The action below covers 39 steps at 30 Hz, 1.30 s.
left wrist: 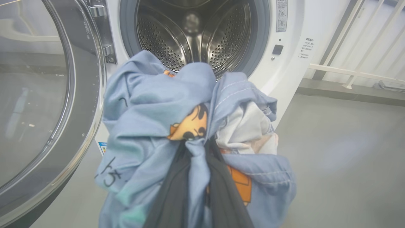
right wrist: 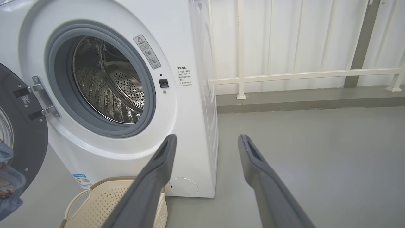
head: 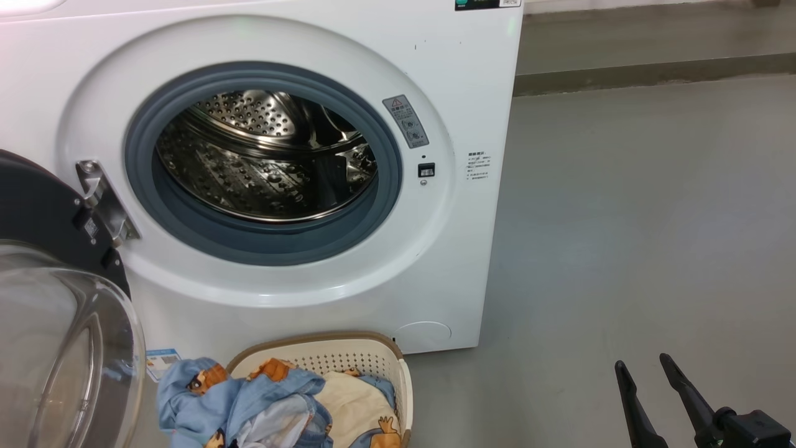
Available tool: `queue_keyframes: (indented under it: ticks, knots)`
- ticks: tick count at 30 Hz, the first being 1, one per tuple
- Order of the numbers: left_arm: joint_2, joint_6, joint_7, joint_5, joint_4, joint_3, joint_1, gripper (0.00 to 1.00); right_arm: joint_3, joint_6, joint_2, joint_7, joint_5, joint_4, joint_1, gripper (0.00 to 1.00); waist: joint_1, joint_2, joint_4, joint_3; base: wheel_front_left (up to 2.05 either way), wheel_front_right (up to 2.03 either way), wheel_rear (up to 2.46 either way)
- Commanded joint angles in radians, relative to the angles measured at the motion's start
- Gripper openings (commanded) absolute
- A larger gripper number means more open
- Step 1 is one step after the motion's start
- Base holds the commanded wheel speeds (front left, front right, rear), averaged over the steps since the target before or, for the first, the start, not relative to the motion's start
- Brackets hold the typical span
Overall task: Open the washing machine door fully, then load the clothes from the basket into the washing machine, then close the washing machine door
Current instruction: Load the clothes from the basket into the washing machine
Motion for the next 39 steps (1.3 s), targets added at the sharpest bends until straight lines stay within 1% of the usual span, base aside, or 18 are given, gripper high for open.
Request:
queue_keyframes:
  ticks: [1, 5, 12, 16, 22, 26, 31, 34, 35, 39]
  knots:
    - [0.002, 0.008, -0.009, -0.001, -0.033, 0.029, -0.016, 0.0, 0.018, 0.002, -0.014, -0.005, -0.001, -0.028, -0.021, 1.0, 0.0, -0.0001, -0.001, 0.002, 0.0, 0.0, 0.0]
    - [0.006, 0.009, -0.009, 0.0, -0.034, 0.027, -0.018, 0.0, 0.017, 0.002, -0.012, -0.005, -0.001, -0.028, -0.022, 1.0, 0.0, -0.0001, -0.003, 0.007, 0.0, 0.0, 0.0]
    - [0.028, 0.005, 0.012, 0.008, -0.031, 0.021, -0.053, 0.0, 0.02, 0.002, -0.006, -0.005, -0.002, -0.03, -0.026, 1.0, 0.0, -0.0001, -0.011, 0.02, 0.0, 0.0, 0.0]
    - [0.038, 0.006, 0.027, 0.015, -0.019, 0.017, -0.077, 0.0, 0.027, 0.002, -0.004, -0.005, -0.001, -0.03, -0.033, 1.0, 0.0, -0.0001, -0.022, 0.033, 0.0, 0.0, 0.0]
    - [0.044, -0.005, 0.05, 0.025, 0.024, -0.006, -0.152, 0.0, 0.043, 0.002, 0.001, -0.005, 0.003, -0.03, -0.054, 1.0, 0.0, -0.0001, -0.056, 0.067, 0.0, 0.0, 0.0]
    - [0.049, -0.006, 0.058, 0.024, 0.06, -0.003, -0.218, 0.0, 0.05, 0.002, 0.007, -0.005, 0.007, -0.03, -0.066, 1.0, 0.0, -0.0001, -0.089, 0.096, 0.0, 0.0, 0.0]
    - [0.076, -0.007, 0.066, 0.019, 0.113, 0.023, -0.328, 0.0, 0.054, 0.002, 0.017, -0.005, 0.013, -0.032, -0.093, 1.0, 0.0, -0.0001, -0.132, 0.156, 0.0, 0.0, 0.0]
    - [0.095, -0.005, 0.069, 0.018, 0.15, 0.04, -0.411, 0.0, 0.058, 0.002, 0.024, -0.005, 0.017, -0.034, -0.117, 1.0, 0.0, -0.0001, -0.16, 0.199, 0.0, 0.0, 0.0]
    - [0.111, -0.006, 0.07, 0.022, 0.175, 0.048, -0.469, 0.0, 0.063, 0.002, 0.029, -0.005, 0.02, -0.034, -0.133, 1.0, 0.0, -0.0001, -0.181, 0.227, 0.0, 0.0, 0.0]
    - [0.143, -0.001, 0.074, 0.029, 0.233, 0.067, -0.577, 0.0, 0.078, 0.002, 0.039, -0.005, 0.026, -0.032, -0.17, 1.0, 0.0, -0.0001, -0.23, 0.281, 0.0, 0.0, 0.0]
